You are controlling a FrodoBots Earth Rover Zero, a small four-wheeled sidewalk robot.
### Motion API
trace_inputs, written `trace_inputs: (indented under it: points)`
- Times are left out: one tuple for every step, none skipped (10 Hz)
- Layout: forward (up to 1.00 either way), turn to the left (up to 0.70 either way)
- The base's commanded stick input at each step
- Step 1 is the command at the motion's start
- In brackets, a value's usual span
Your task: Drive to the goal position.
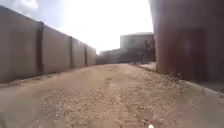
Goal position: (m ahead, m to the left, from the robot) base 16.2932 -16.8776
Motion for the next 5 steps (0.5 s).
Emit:
trace_inputs:
  points:
    - [1.0,0.0]
    - [1.0,0.0]
    - [1.0,0.0]
    - [1.0,0.0]
    - [1.0,-0.27]
